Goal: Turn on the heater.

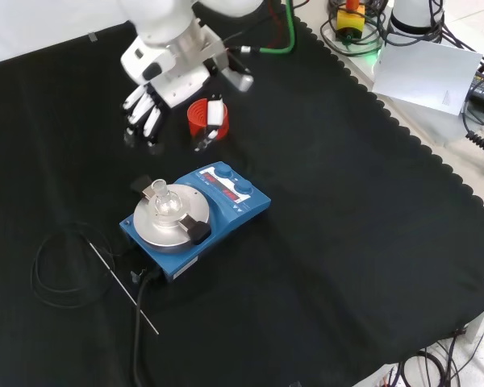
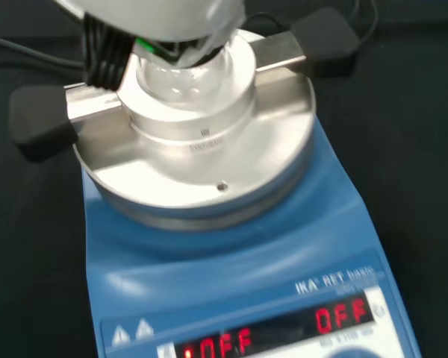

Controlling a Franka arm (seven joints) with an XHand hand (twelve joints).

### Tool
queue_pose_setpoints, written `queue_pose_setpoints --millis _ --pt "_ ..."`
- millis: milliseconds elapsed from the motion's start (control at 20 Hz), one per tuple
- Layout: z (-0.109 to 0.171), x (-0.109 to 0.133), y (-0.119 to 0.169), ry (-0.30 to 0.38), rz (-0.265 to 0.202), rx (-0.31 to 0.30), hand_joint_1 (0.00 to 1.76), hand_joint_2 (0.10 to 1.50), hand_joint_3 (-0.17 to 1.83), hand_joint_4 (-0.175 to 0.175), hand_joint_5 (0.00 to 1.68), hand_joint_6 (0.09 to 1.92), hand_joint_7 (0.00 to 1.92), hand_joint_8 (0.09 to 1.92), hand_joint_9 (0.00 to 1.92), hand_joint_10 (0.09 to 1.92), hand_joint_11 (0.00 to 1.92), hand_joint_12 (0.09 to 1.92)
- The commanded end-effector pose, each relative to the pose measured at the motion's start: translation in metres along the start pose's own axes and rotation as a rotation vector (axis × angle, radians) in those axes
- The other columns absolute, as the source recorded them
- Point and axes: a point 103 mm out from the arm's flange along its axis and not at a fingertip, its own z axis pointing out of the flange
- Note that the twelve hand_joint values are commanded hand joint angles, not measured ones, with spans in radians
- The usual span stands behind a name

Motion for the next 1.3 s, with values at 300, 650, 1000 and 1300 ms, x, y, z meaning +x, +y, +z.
queue_pose_setpoints --millis 300,650,1000,1300 --pt "0.007 -0.025 -0.081 0.046 0.066 -0.038 0.95 0.59 0.7 -0.046 0.56 0.76 0.19 0.72 0.43 0.72 0.16 1.41" --pt "0.045 -0.031 -0.118 0.024 0.073 0.031 0.95 0.61 0.7 -0.052 0.55 0.73 0.51 0.77 0.7 0.68 0.33 1.36" --pt "0.08 -0.02 -0.13 -0.019 0.05 0.115 1.0 0.63 0.71 -0.09 0.55 0.72 1.04 0.97 1.24 0.76 0.85 1.14" --pt "0.106 -0.011 -0.13 -0.044 0.032 0.17 1.07 0.68 0.69 -0.15 0.56 0.71 1.36 1.35 1.52 1.22 1.38 0.93"
